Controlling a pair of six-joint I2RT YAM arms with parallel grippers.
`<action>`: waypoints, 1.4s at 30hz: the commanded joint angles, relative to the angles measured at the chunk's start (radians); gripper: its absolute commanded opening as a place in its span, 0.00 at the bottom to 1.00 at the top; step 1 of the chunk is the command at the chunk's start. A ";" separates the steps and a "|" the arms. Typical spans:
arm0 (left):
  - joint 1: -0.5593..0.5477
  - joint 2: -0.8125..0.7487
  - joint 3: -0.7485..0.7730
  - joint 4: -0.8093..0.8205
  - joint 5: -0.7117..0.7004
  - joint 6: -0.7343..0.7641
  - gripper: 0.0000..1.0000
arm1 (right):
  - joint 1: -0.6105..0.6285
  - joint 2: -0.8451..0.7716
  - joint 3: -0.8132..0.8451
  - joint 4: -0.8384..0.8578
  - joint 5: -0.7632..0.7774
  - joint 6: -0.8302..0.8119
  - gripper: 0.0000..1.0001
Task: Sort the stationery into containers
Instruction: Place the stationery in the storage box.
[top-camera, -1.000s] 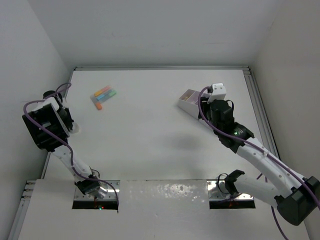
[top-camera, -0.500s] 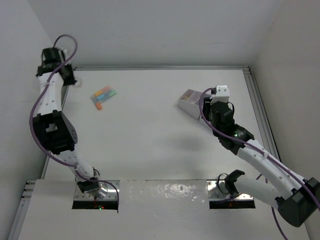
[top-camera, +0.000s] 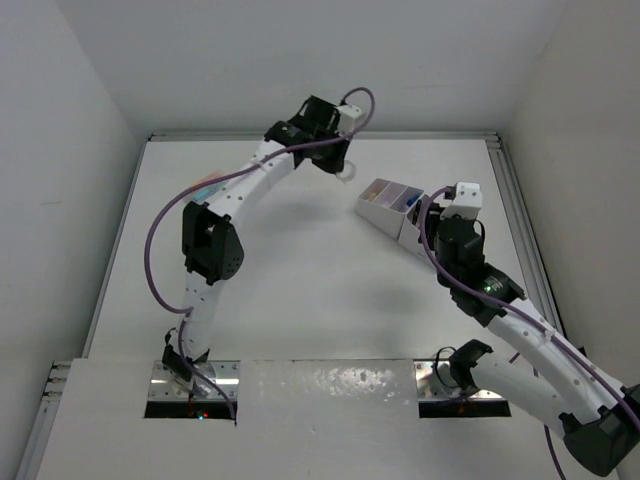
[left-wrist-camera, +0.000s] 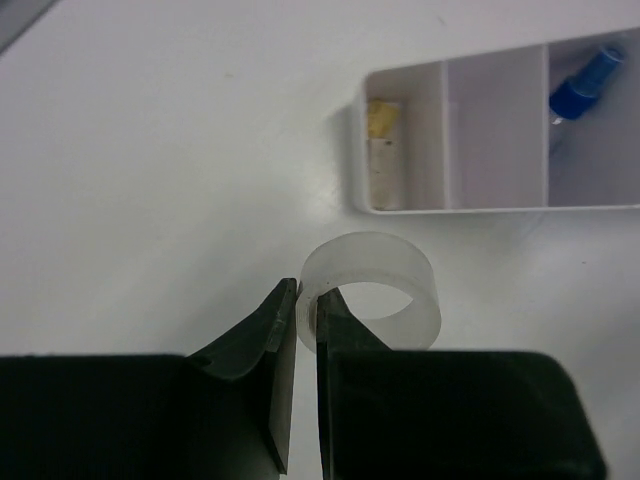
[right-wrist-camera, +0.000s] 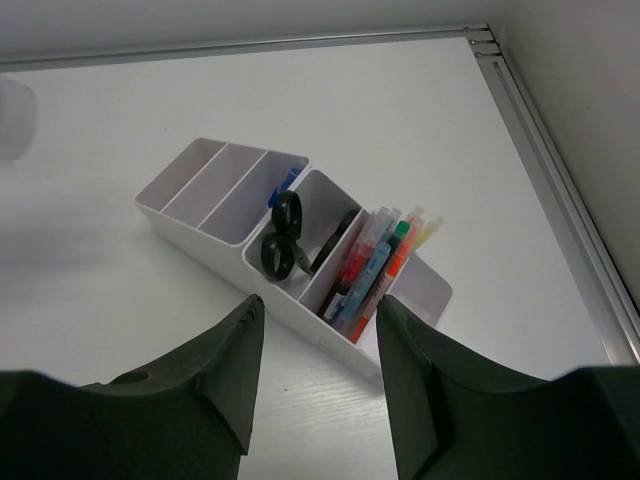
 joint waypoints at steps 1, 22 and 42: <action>-0.042 -0.009 0.028 0.089 0.011 -0.015 0.00 | -0.004 -0.026 -0.010 -0.019 0.035 0.026 0.48; -0.186 0.191 0.055 0.352 -0.108 -0.123 0.00 | -0.006 -0.091 0.001 -0.118 0.075 -0.003 0.49; -0.246 0.262 0.041 0.392 -0.214 -0.046 0.13 | -0.006 -0.131 0.003 -0.153 0.110 -0.006 0.50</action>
